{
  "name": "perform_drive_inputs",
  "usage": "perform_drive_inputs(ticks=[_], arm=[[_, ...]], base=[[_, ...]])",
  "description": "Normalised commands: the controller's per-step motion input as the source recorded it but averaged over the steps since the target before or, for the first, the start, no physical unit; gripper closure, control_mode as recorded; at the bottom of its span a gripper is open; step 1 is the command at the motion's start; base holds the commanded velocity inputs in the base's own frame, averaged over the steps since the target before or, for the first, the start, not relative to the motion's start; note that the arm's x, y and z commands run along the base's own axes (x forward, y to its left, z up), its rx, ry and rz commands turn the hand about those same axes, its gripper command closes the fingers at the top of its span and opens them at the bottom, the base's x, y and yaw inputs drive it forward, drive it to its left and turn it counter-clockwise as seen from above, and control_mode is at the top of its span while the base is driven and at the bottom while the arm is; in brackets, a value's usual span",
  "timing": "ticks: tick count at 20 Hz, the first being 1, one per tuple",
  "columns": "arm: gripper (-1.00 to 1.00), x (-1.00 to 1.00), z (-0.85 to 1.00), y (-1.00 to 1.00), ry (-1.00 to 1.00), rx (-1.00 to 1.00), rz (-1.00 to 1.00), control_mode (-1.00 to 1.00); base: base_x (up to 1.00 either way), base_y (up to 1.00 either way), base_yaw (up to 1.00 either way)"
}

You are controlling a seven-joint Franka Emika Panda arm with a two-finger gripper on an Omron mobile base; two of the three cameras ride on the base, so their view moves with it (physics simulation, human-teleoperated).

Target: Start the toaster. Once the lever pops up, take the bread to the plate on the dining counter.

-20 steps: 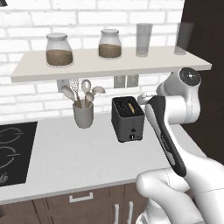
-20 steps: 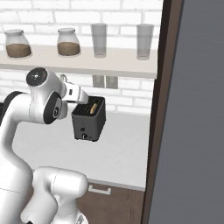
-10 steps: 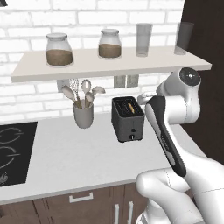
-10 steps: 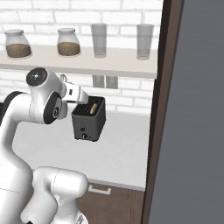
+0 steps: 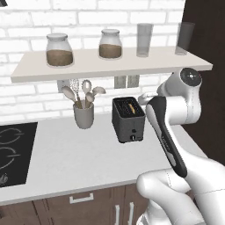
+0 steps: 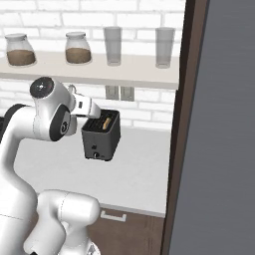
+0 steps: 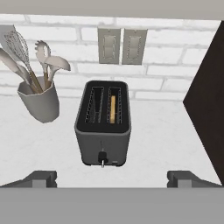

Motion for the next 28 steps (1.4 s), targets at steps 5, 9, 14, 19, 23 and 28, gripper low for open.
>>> perform_drive_inputs(ticks=[5,9,14,19,23,28], arm=[[-1.0,0.0,0.0,0.0,0.0,0.0,0.0,-1.0],[-1.0,0.0,0.0,0.0,0.0,0.0,0.0,-1.0],[-1.0,0.0,0.0,0.0,0.0,0.0,0.0,-1.0],[-1.0,0.0,0.0,0.0,0.0,0.0,0.0,-1.0],[-1.0,0.0,0.0,0.0,0.0,0.0,0.0,-1.0],[-1.0,0.0,0.0,0.0,0.0,0.0,0.0,-1.0]], base=[[0.0,0.0,0.0],[0.0,0.0,0.0],[0.0,0.0,0.0],[0.0,0.0,0.0],[0.0,0.0,0.0],[0.0,0.0,0.0]])
